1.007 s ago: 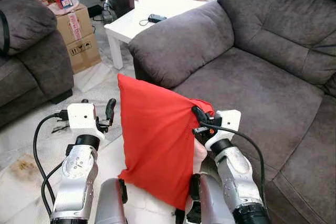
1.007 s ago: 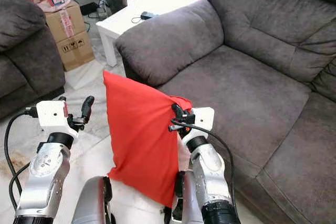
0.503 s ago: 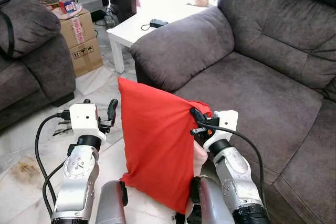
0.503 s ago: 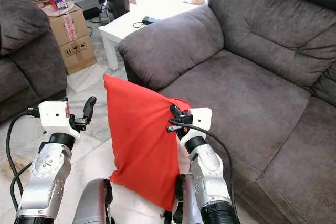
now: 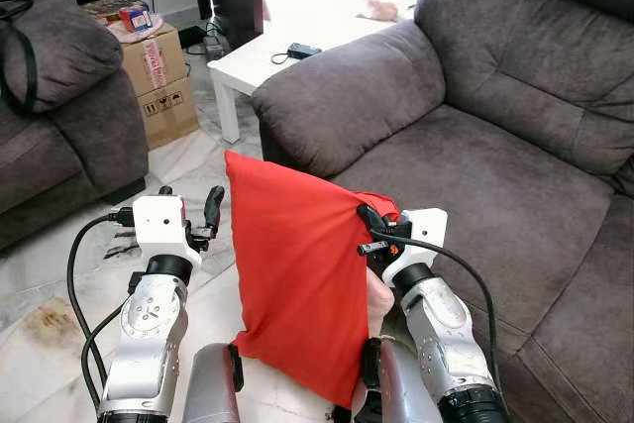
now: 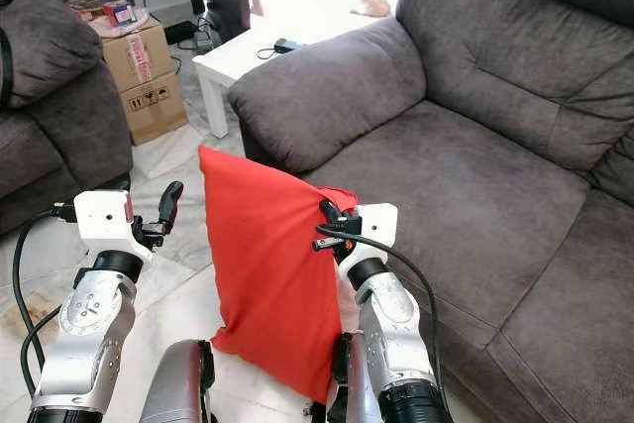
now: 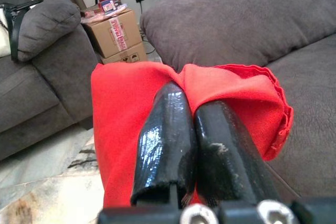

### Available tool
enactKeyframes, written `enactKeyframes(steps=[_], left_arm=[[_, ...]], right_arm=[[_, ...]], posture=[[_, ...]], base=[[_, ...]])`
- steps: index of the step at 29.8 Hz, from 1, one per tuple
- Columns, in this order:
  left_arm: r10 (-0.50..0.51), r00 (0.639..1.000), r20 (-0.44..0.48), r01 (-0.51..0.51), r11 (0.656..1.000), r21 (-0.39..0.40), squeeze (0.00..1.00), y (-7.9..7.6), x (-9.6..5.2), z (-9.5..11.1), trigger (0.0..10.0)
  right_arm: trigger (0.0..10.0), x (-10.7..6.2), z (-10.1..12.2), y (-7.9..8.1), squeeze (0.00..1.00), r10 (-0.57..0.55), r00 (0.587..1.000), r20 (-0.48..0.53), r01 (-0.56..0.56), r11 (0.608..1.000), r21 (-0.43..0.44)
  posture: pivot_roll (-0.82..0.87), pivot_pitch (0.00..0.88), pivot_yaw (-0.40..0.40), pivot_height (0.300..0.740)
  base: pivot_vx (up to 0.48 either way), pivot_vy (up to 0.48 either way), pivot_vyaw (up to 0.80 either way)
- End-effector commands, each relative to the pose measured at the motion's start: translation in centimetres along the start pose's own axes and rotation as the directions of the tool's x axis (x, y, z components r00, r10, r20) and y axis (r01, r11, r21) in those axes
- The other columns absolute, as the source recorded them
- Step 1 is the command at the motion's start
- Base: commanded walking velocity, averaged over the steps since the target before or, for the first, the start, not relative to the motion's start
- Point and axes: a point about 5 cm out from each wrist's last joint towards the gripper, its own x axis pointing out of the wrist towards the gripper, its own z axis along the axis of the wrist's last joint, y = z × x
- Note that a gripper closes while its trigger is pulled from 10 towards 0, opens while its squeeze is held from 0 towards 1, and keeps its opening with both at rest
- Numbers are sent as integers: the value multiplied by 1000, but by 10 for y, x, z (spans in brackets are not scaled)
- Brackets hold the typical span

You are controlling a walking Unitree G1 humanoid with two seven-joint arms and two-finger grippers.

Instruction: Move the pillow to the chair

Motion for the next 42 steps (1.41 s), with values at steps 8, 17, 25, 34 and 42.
enactKeyframes(steps=[8,17,25,34,42], left_arm=[[-9,1000,-18,9,1000,11,0,-2,-1,-4,10000],[-12,1000,-21,13,1000,13,0,-3,-1,-4,10000],[-13,1000,-21,13,1000,12,0,-3,-1,-4,10000],[-13,1000,-22,13,1000,14,0,-3,-1,-4,10000],[-12,999,-30,12,1000,24,0,1,-3,-5,10000]], right_arm=[[10000,6,34,0,0,6,988,152,-1,999,-39],[10000,7,35,1,0,8,988,154,-3,999,-36],[10000,7,35,3,0,11,989,149,-6,999,-34],[10000,8,35,4,0,12,989,148,-8,999,-33],[10000,9,31,3,0,15,992,122,-10,999,-39]], posture=[[110,70,-75,637],[107,76,-75,697],[111,81,-76,740],[112,83,-74,740],[118,84,-72,740]], base=[[0,0,0],[0,0,0],[0,0,0],[0,0,0],[0,0,0]])
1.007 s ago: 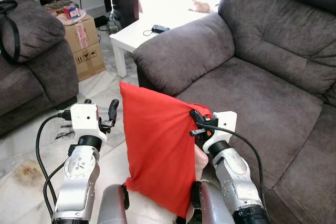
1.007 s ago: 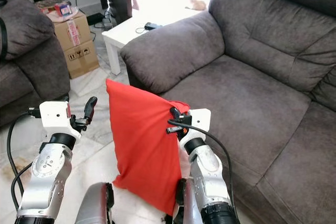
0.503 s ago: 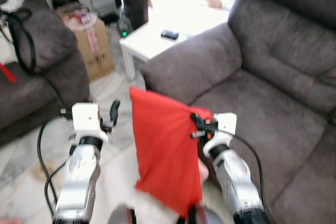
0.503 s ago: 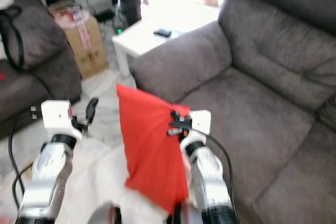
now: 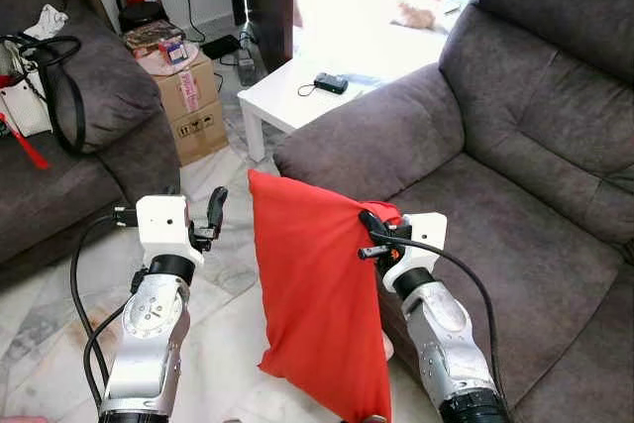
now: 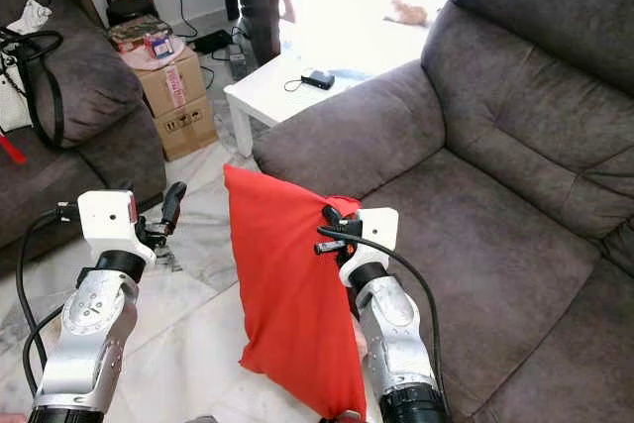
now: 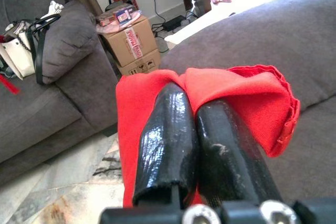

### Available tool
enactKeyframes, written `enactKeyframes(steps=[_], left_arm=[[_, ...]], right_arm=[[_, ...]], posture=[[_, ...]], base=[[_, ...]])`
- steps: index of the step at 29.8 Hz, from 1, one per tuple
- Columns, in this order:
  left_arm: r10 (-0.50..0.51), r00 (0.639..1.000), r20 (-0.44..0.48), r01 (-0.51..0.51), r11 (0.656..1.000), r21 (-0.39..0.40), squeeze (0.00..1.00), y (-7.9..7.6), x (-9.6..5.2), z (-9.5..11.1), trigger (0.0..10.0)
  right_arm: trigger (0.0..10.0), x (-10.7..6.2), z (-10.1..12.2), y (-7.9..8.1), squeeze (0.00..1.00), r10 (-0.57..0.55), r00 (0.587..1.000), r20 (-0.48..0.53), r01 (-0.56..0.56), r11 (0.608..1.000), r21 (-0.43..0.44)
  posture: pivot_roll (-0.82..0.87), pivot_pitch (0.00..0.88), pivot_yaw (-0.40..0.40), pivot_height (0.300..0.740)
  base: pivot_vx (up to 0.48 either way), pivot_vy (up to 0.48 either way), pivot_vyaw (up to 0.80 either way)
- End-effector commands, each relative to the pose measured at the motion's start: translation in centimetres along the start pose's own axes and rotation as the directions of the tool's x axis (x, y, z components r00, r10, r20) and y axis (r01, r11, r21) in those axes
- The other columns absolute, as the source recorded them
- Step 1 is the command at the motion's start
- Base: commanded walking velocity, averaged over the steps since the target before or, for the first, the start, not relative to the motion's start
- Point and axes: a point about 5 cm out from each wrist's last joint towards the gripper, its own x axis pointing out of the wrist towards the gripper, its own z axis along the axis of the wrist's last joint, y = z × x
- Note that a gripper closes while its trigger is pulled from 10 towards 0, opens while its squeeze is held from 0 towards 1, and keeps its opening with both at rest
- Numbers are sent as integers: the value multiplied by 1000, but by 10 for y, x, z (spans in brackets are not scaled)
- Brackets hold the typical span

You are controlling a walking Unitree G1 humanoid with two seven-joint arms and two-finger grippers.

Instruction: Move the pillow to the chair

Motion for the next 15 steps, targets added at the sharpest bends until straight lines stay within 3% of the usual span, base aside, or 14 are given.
enactKeyframes(steps=[1,10,15], left_arm=[[0,1000,-26,1,1000,21,0,4,-3,-4,10000],[-26,998,-51,26,1000,3,0,8,-4,-5,10000],[-54,996,-77,51,998,-46,0,12,-5,-6,10000]], right_arm=[[10000,11,37,6,0,48,987,155,-41,998,-48],[10000,8,37,6,0,207,972,107,-201,977,-68],[10000,4,44,8,0,332,937,109,-327,943,-58]], posture=[[118,84,-72,740],[124,84,-71,740],[124,85,-76,740]], base=[[0,0,0],[0,0,0],[0,0,0]])
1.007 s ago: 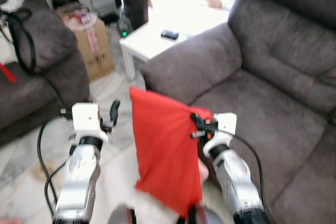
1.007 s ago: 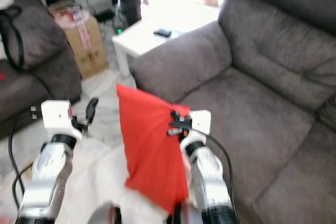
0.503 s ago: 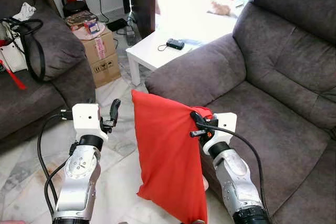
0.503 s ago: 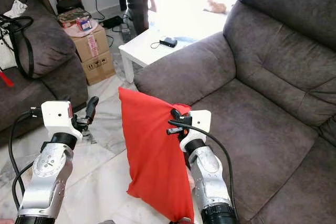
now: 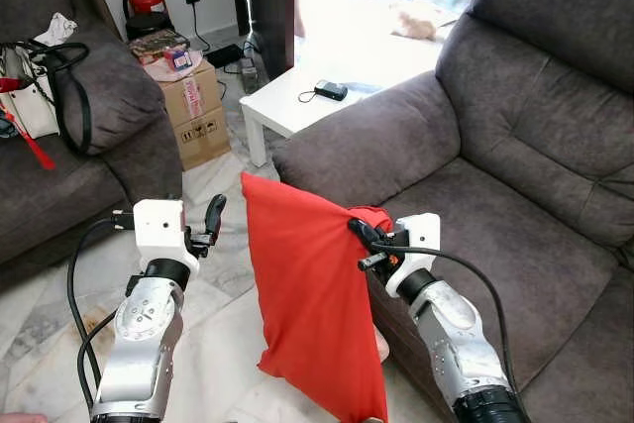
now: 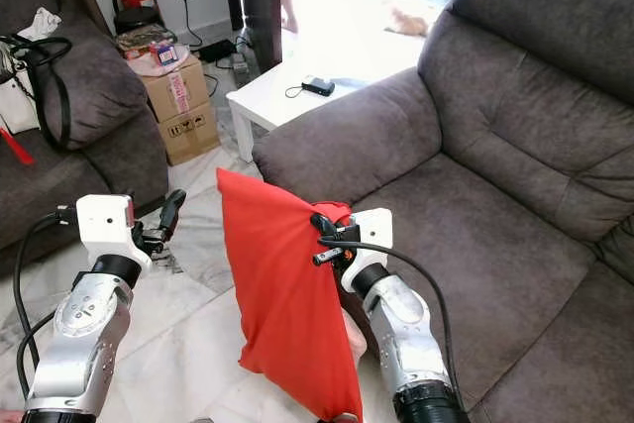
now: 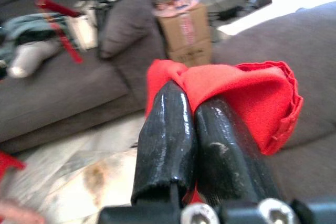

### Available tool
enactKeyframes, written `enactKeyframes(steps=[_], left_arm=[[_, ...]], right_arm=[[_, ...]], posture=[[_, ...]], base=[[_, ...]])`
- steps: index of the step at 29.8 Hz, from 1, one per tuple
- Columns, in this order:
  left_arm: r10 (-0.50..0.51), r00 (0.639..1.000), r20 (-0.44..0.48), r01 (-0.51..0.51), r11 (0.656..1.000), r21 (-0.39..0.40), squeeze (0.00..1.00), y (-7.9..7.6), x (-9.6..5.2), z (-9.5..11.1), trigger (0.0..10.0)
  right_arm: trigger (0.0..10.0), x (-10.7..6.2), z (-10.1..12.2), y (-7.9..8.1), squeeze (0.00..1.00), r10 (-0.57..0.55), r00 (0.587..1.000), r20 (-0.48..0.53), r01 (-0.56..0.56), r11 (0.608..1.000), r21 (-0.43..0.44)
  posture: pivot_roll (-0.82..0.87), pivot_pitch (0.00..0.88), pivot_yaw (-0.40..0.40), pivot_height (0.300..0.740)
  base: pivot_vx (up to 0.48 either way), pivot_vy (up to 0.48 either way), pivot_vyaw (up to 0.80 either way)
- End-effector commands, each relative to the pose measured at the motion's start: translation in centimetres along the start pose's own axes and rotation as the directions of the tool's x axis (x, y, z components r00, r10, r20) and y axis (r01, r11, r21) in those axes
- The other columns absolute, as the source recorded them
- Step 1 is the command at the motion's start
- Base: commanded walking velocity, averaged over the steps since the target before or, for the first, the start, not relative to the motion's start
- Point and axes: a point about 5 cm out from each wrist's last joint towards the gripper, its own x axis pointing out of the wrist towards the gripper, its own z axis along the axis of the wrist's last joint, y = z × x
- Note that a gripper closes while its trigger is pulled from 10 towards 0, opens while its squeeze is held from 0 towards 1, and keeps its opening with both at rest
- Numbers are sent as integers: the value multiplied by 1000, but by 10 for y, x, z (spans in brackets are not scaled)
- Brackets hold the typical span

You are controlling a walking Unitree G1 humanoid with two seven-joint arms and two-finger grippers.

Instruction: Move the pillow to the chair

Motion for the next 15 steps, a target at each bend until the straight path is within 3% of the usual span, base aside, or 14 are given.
enactKeyframes(steps=[1,7,10,15], left_arm=[[-23,1000,-17,23,1000,-7,0,3,-3,0,10000],[-131,990,-59,132,991,1,0,-2,-6,0,10000],[-270,957,-112,271,962,2,0,-8,-14,-1,10000],[-371,915,-157,376,927,1,0,-10,-22,0,10000]], right_arm=[[10000,7,41,10,0,114,980,161,-103,992,-74],[10000,1,33,16,0,247,966,78,-241,967,-77],[10000,-6,27,22,0,344,939,20,-343,938,-57],[10000,-15,22,25,0,427,903,-43,-428,903,-40]], posture=[[126,84,-76,740],[127,86,-76,740],[131,86,-77,740],[137,87,-78,740]], base=[[0,0,0],[0,0,0],[0,0,0],[0,0,0]])
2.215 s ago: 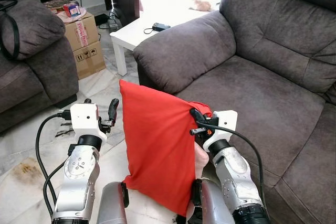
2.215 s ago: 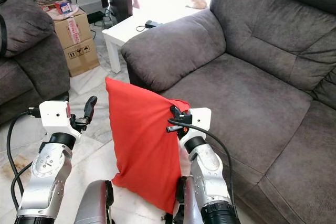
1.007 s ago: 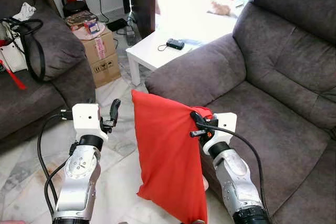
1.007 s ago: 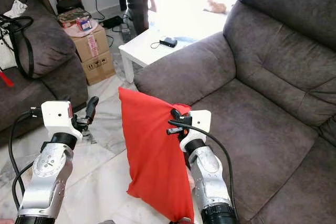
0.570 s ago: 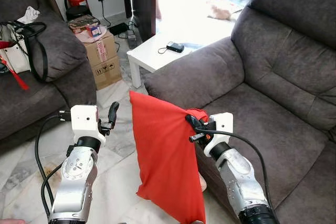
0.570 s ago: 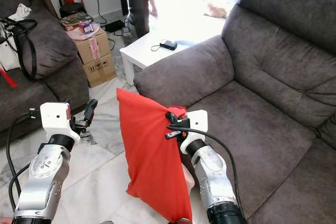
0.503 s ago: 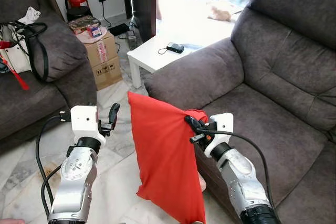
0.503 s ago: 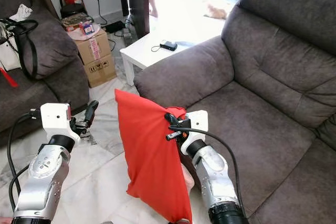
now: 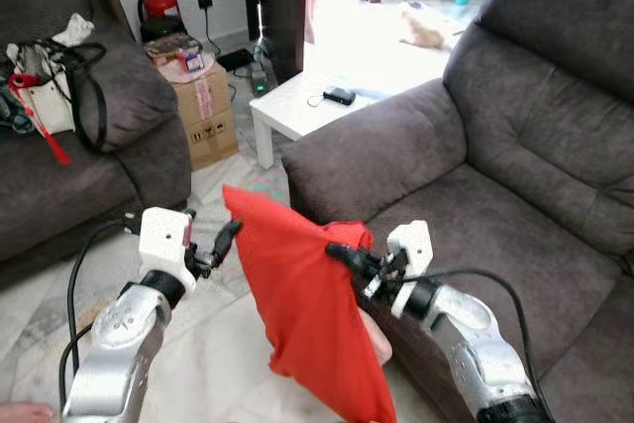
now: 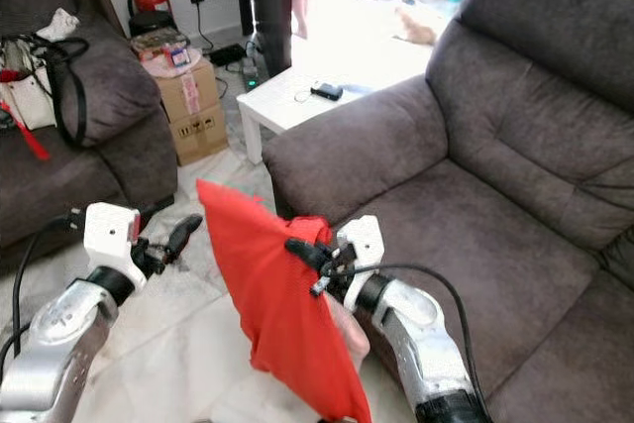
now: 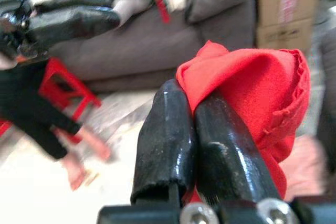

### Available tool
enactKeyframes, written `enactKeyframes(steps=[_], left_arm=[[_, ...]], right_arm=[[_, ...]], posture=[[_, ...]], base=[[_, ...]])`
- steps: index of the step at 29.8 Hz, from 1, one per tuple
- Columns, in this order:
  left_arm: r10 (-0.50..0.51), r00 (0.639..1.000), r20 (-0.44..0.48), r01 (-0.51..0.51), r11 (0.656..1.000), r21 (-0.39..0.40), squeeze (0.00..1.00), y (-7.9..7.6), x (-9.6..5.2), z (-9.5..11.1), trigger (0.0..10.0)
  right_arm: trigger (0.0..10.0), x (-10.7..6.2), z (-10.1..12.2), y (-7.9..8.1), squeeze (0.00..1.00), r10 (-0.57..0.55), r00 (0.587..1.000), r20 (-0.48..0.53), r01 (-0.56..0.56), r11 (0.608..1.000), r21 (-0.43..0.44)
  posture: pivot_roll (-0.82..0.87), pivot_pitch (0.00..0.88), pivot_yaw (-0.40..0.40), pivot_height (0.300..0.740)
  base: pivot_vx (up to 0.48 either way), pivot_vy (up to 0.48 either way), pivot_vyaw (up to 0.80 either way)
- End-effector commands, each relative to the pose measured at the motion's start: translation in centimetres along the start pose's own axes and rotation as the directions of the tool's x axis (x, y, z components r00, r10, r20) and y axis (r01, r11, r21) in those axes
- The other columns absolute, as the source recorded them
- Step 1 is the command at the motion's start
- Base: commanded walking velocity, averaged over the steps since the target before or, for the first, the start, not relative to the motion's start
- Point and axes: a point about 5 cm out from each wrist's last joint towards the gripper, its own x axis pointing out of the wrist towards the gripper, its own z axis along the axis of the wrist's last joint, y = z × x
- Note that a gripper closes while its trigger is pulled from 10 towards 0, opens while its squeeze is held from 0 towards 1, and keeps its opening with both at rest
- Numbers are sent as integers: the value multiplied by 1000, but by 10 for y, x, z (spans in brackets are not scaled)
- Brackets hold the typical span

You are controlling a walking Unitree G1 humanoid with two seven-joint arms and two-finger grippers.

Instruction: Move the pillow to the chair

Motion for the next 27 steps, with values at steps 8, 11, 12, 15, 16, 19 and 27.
enactKeyframes(steps=[8,11,12,15,16,19,27], left_arm=[[-179,982,-63,176,983,-47,0,-12,-8,-1,10000],[-256,964,-72,249,964,-88,0,-20,-13,1,10000],[-276,958,-72,268,958,-104,0,-22,-14,1,10000],[-419,900,-121,402,905,-141,0,-31,-31,3,10000],[-442,886,-140,424,895,-140,0,-33,-34,3,10000],[-531,823,-203,508,847,-154,0,-38,-47,1,10000],[-667,617,-417,638,735,-230,0,-37,-92,-11,10000]], right_arm=[[10000,0,24,12,0,151,987,49,-148,987,-59],[10000,-3,17,15,0,185,983,4,-184,982,-46],[10000,-4,16,16,0,192,981,-2,-192,980,-42],[10000,-8,12,18,0,224,974,-29,-225,974,-18],[10000,-9,12,18,0,227,973,-34,-228,974,-16],[10000,-12,8,15,0,225,972,-67,-227,974,-22],[10000,-18,0,12,0,251,959,-130,-253,967,-2]], posture=[[133,86,-81,740],[138,88,-80,740],[138,88,-80,740],[141,91,-81,740],[142,91,-82,740],[147,93,-82,740],[155,95,-84,740]], base=[[0,0,0],[0,0,0],[0,0,0],[0,0,0],[0,0,0],[0,0,0],[0,0,0]])
